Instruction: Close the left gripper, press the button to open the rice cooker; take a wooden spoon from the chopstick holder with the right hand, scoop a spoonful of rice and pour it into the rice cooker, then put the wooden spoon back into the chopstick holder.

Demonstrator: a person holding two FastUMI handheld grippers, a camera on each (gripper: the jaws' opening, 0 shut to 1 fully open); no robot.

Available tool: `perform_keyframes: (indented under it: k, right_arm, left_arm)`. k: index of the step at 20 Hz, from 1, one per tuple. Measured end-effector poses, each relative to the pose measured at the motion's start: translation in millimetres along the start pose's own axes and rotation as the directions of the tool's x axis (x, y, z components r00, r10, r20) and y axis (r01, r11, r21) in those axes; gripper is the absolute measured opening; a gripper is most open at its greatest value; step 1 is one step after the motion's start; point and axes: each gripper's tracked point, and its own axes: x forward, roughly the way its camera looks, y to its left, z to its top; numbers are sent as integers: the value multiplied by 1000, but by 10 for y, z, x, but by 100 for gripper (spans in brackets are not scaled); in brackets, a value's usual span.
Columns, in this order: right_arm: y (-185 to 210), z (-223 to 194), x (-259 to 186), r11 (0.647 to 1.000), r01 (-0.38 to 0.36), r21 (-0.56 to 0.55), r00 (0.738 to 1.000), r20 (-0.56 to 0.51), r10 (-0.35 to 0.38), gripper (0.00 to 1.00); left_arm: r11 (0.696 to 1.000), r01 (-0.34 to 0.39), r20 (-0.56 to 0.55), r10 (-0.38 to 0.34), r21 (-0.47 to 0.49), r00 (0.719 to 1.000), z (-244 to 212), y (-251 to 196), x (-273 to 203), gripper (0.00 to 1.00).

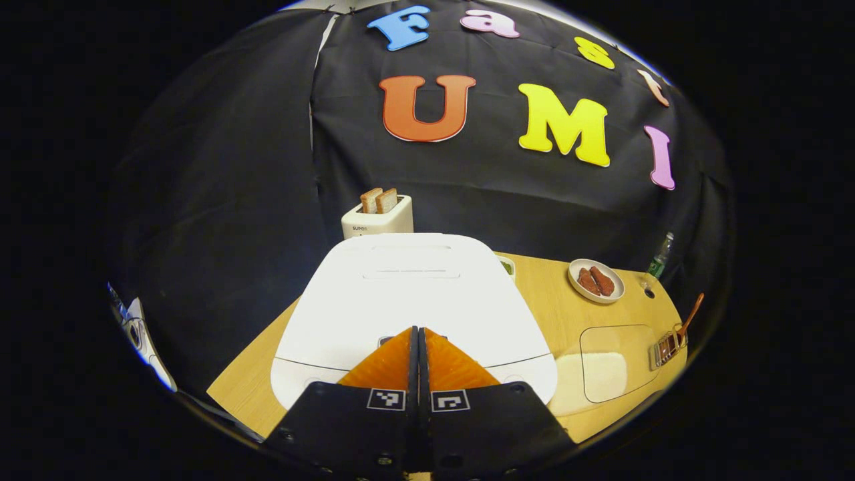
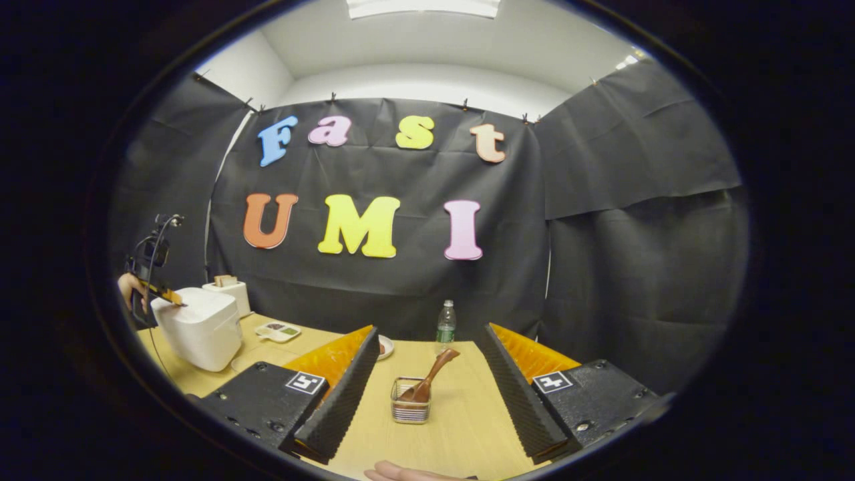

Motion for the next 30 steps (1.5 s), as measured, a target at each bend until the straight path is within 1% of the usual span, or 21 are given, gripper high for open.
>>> perform_keyframes:
  k: [5,8,11,13,16,17,18,19,20,21,22,23,25,27,30]
  right_arm:
    - [-39,94,-99,1000,5,-16,1000,26,-5,97]
    - [-105,115,-155,1000,12,-28,999,31,-11,96]
    - [-203,129,-181,999,30,-22,999,39,-29,96]
    - [-240,99,-183,999,32,-16,999,28,-32,96]
    - [-253,84,-181,1000,11,18,1000,2,-11,97]
    - [-289,88,-177,1000,13,19,1000,2,-13,96]
    - [-323,96,-169,1000,22,10,1000,4,-22,96]
    - [-358,80,-160,1000,30,6,1000,5,-30,96]
    - [-373,60,-160,999,32,9,999,-2,-32,96]
    - [-362,21,-148,999,25,20,1000,-13,-25,96]
    - [-352,-7,-146,999,14,30,1000,-20,-13,96]
    - [-358,-27,-130,999,8,34,1000,-22,-8,97]
    - [-406,-92,-52,1000,8,30,1000,-27,-8,96]
    - [-410,-168,47,999,-1,44,999,-39,3,96]
    - [-415,-306,238,995,-9,98,998,-54,14,97]
  left_arm:
    - [1000,-3,21,2,25,1000,-15,-8,25,1]
    - [999,12,47,-11,-31,999,88,-3,-4,1]
    - [999,22,123,-17,-37,992,308,5,-95,1]
    - [999,20,198,-14,-30,980,523,36,-182,1]
    - [998,49,261,-39,-31,964,738,20,-281,1]
    - [997,74,268,-62,-34,962,797,-10,-327,5]
    - [996,81,290,-69,-29,955,859,-4,-371,27]
    - [997,72,314,-61,-23,947,923,57,-395,37]
    - [997,79,316,-69,-19,946,925,66,-417,37]
    - [995,102,304,-93,-12,948,851,6,-452,36]
    - [992,129,300,-124,4,946,822,-40,-502,38]
    - [992,128,315,-125,14,941,824,-1,-576,58]
    - [997,75,366,-77,22,928,858,138,-686,96]
    - [999,41,385,-46,19,922,825,179,-843,95]
    - [999,27,425,-36,26,904,735,161,-1171,93]
